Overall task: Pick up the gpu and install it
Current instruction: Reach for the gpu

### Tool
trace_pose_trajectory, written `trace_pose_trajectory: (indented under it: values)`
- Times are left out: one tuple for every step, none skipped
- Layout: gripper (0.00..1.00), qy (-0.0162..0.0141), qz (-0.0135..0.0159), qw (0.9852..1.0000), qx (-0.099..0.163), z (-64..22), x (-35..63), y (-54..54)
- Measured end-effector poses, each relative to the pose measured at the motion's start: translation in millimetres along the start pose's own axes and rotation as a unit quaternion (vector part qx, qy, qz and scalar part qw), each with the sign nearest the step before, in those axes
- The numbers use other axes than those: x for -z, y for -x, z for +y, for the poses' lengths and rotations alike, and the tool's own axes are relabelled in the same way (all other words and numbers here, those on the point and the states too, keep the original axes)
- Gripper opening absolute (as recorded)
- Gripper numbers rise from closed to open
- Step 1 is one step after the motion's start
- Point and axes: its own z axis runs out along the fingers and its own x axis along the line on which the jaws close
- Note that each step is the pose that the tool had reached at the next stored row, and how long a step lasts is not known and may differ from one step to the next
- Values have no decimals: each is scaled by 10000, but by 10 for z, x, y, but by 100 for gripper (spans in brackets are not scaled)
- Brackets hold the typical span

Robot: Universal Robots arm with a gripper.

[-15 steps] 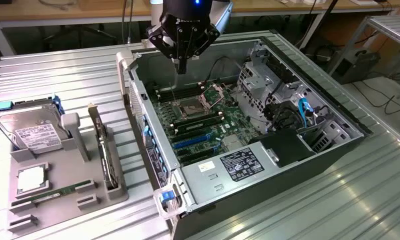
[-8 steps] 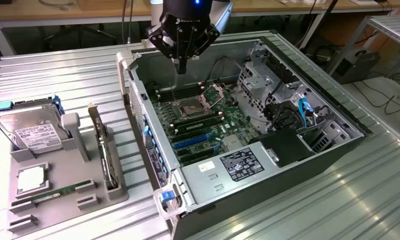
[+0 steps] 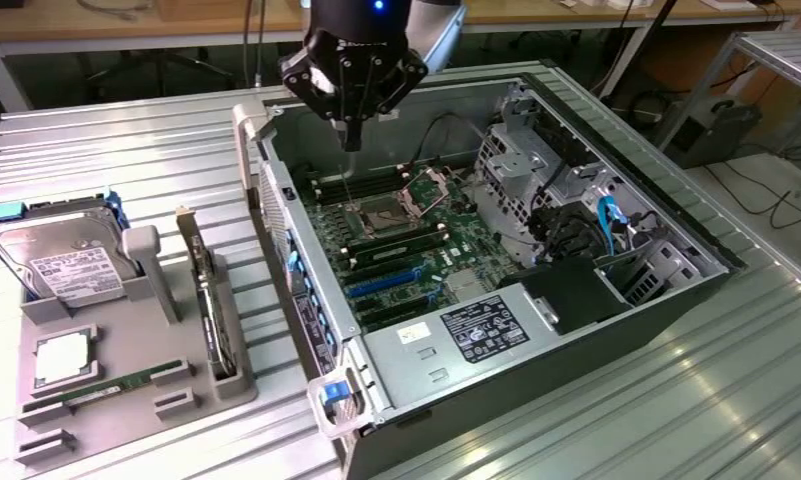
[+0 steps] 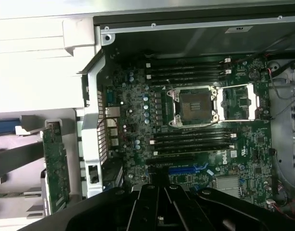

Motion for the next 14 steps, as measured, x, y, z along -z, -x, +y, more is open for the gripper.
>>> trace_pose_trajectory:
  values:
    - [11,0,0,10000,0,-11,1,-38]
    - [11,0,0,10000,0,-24,3,-80]
    - [11,1,-1,10000,1,-37,4,-124]
    - [11,1,0,10000,0,-49,6,-166]
    - [11,0,0,10000,0,-61,7,-208]
    - [11,0,0,10000,1,-86,9,-290]
    - [11,1,0,10000,1,-99,10,-332]
    - [11,1,0,10000,0,-120,10,-401]
    - [11,0,0,10000,1,-155,10,-510]
    - [11,1,-1,10000,1,-182,7,-591]
    - [11,0,0,10000,0,-197,7,-640]
    - [11,0,0,10000,0,-210,6,-680]
    - [11,1,-1,10000,0,-224,4,-720]
    - [11,1,-1,10000,1,-235,2,-754]
